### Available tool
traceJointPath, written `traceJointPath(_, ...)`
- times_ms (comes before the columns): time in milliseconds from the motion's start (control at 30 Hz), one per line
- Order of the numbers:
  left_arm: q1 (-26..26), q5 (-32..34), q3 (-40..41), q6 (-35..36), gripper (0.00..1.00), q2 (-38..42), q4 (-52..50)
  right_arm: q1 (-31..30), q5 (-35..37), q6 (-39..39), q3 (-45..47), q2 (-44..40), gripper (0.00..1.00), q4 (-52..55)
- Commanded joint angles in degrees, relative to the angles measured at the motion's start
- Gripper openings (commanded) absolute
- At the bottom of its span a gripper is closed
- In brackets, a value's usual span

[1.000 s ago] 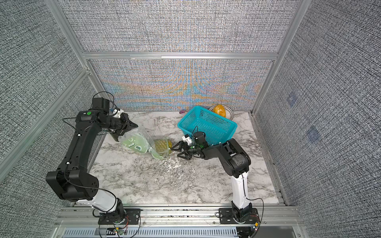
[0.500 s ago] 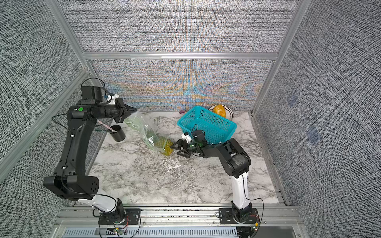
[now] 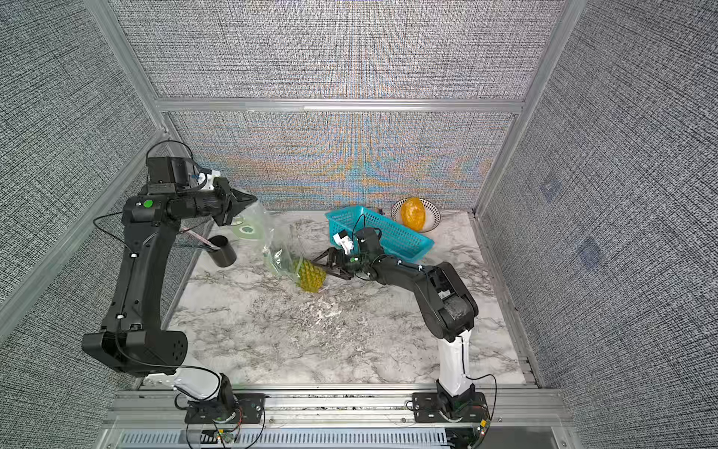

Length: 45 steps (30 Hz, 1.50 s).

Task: Open the zip-top bag and take out the pineapple
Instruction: Adjust the zipper food storage bag at the center of the board.

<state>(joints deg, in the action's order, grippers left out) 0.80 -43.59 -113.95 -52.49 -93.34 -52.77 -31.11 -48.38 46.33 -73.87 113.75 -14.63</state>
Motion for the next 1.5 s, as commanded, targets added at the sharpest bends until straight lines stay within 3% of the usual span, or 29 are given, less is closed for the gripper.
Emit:
traceJointPath(0, 0.43, 1.13, -1.01, 2.23, 0.00, -1.12, 0.16, -1.11, 4.76, -10.88, -4.60, 0.76, 0.98, 12.22)
traceJointPath(167, 1.24, 3.37, 1.79, 4.79, 0.00, -1.42, 0.09, -2.20, 12.64, -22.60, -14.75, 4.80, 0.98, 26.19)
traceJointPath(300, 1.78, 3.33, 4.42, 6.39, 0.00, -1.83, 0.73, -2.24, 14.73, -26.24, -19.55, 7.88, 0.98, 31.01)
traceJointPath(633, 2.37, 3.51, 10.41, 8.10, 0.00, -0.46, 1.52, -2.47, 14.73, -22.15, -10.14, 4.56, 0.98, 24.68)
traceJointPath(933, 5.19, 7.67, 6.57, 11.09, 0.00, -0.11, -3.08, -1.54, 15.63, -26.01, -6.64, -0.44, 0.98, 28.15)
traceJointPath(1233, 9.71, 13.68, 6.91, 11.74, 0.00, 1.71, -6.92, -7.45, 25.26, -35.68, -27.78, 9.23, 0.98, 42.59)
traceJointPath(1467, 12.87, 14.34, 8.94, 10.50, 0.00, 3.54, -5.79, -8.19, 31.07, -39.35, -38.98, 16.77, 0.98, 44.21)
